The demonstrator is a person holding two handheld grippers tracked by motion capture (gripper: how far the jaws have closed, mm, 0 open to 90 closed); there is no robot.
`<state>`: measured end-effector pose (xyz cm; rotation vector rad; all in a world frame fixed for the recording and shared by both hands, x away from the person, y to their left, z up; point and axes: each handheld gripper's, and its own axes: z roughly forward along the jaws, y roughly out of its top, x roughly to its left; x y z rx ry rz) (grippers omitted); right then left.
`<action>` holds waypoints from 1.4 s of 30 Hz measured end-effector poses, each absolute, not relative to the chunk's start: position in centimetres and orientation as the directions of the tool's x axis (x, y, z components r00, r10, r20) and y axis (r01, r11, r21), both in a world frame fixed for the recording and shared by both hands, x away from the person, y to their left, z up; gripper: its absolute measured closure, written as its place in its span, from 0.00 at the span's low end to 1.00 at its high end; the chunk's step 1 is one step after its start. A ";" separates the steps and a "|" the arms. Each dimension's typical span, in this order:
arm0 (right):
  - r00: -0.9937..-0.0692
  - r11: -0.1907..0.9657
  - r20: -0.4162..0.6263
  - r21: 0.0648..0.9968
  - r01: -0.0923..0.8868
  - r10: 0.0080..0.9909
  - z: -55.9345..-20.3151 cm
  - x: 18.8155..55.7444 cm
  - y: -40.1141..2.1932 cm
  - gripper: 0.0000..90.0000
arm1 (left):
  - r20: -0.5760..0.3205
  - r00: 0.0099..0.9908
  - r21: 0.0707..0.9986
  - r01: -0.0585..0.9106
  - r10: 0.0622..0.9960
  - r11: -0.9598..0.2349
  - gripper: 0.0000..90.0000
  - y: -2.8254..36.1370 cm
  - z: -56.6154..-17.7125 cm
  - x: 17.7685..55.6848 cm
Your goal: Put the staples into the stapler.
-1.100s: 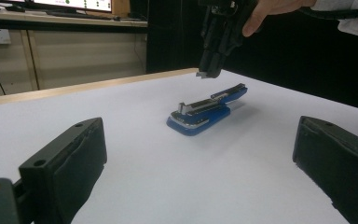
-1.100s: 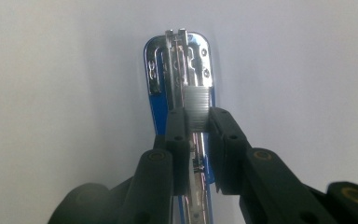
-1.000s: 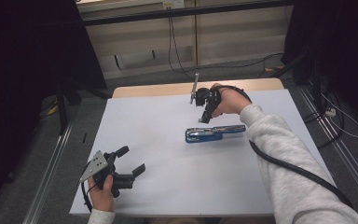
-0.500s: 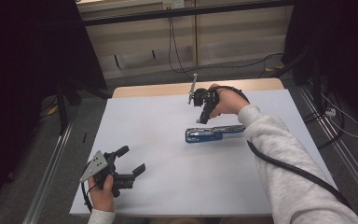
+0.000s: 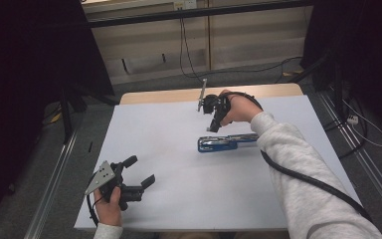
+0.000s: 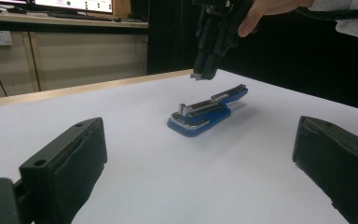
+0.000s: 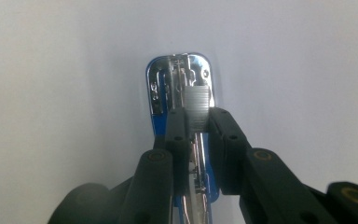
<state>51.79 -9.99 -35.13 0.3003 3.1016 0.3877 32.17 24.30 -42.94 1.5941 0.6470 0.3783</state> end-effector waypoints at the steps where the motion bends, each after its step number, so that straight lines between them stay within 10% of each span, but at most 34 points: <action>1: -0.981 0.949 0.017 0.250 0.192 0.194 -35.2 51.9 -9.9 0.87 | -0.129 0.785 0.982 0.185 0.605 -0.030 0.03 24.3 -42.9 32.2; 42: -0.978 0.949 0.046 0.239 0.207 0.201 -36.8 52.0 -9.1 0.87 | -0.128 0.785 0.981 0.189 0.606 -0.038 0.03 24.3 -43.0 32.2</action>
